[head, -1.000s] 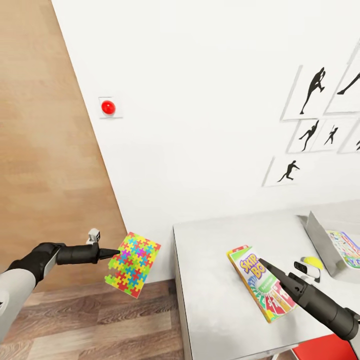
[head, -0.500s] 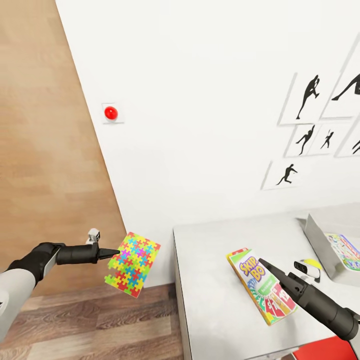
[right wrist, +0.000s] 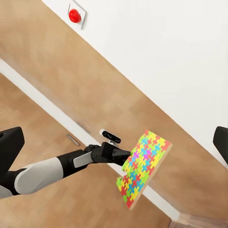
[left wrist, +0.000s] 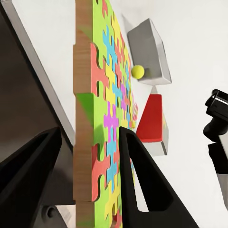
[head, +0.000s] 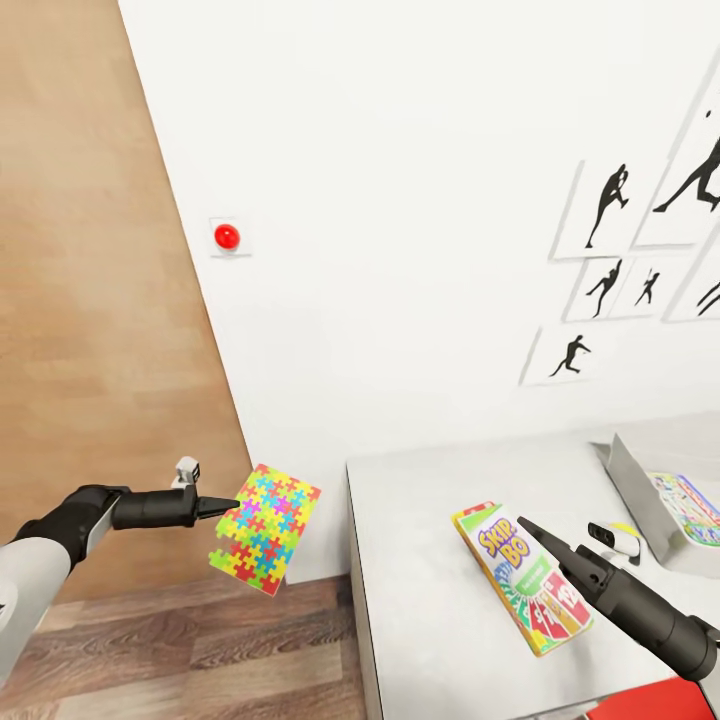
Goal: Put all the toys in the child's room - the three board games (two on the bed and one on the table), the two jigsaw puzzles on the table, and the tennis ball on the table - inside the toy box on the table in the child's room.
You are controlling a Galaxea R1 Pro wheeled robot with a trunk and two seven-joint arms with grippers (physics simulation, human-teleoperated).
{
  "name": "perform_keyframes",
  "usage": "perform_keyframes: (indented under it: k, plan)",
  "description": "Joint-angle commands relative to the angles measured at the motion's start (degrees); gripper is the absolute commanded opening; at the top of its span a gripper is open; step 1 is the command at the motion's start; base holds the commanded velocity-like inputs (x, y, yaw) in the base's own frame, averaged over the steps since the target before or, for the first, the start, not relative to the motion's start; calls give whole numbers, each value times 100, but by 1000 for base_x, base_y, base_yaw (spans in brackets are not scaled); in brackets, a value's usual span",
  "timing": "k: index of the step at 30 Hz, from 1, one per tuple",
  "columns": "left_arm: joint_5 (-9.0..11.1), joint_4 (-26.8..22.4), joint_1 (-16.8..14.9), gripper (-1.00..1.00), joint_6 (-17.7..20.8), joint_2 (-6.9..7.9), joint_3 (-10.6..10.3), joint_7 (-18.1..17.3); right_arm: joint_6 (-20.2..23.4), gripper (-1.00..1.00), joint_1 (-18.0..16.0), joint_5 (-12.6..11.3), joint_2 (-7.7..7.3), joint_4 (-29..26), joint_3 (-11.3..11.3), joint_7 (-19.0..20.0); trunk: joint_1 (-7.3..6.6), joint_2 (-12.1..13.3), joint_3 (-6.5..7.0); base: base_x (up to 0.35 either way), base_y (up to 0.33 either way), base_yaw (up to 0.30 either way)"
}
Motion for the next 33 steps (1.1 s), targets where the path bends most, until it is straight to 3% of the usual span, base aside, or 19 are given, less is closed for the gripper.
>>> perform_keyframes:
  k: [1, 33]
  plan:
    - [9, 0, -5, -100, 54, 0, -15, -23, 43, 100, -3, -29, -1, -1, -1, 2, 4, -11, -2, 0, 0, 0]
    - [5, 0, -2, -100, 54, 0, -18, -23, 43, 100, 0, -28, 1, 14, 7, -5, 4, -11, 241, 0, 0, -16]
